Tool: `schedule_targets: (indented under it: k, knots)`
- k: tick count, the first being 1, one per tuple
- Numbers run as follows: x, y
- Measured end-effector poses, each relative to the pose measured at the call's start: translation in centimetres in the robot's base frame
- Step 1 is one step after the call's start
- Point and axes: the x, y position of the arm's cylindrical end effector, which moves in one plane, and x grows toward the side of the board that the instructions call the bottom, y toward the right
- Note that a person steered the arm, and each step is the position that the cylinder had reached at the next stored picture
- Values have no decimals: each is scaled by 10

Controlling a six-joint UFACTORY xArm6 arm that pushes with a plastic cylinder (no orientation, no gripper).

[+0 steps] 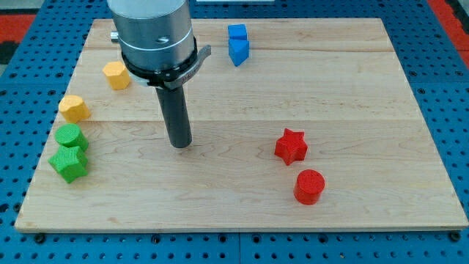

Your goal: Move your arm towards the red circle

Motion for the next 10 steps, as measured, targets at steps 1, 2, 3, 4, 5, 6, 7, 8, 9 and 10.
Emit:
schedule_targets:
  k: [1,2,3,4,5,6,7,8,9,10]
  knots:
    - [-14,-4]
    - [-14,-4]
    - [-14,2]
    - [-14,7]
    - [-14,14]
    - [-14,19]
    - [-14,26]
    - [-14,33]
    - [-14,39]
    - [-14,39]
